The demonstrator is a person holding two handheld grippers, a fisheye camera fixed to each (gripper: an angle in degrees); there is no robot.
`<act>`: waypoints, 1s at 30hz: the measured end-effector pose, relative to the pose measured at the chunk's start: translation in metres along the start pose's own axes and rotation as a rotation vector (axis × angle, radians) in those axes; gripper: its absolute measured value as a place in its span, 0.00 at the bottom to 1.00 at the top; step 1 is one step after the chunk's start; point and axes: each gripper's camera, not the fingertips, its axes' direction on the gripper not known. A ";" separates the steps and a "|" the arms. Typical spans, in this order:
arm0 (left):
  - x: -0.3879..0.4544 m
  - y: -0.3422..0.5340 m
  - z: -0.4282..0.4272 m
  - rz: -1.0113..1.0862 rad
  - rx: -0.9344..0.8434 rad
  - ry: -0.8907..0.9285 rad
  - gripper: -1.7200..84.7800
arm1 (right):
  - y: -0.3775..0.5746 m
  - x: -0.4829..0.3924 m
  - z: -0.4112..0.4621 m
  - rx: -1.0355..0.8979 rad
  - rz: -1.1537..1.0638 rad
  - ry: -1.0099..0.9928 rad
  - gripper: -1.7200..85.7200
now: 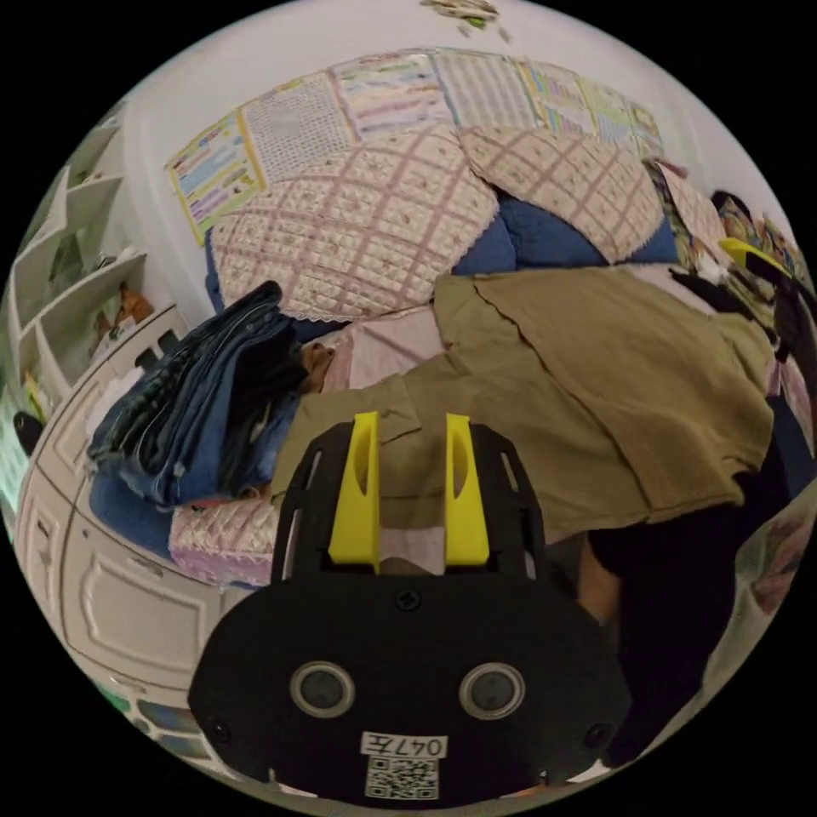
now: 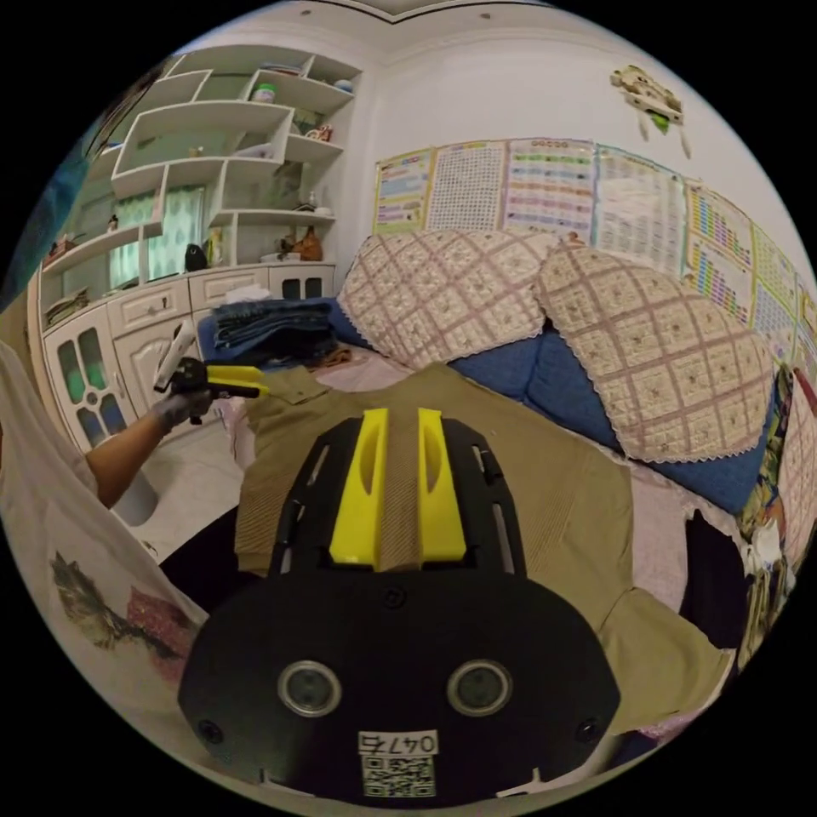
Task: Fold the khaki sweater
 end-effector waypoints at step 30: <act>0.084 -0.224 -0.117 -0.155 0.457 0.505 0.01 | 0.074 0.166 0.069 0.130 0.593 -0.676 0.28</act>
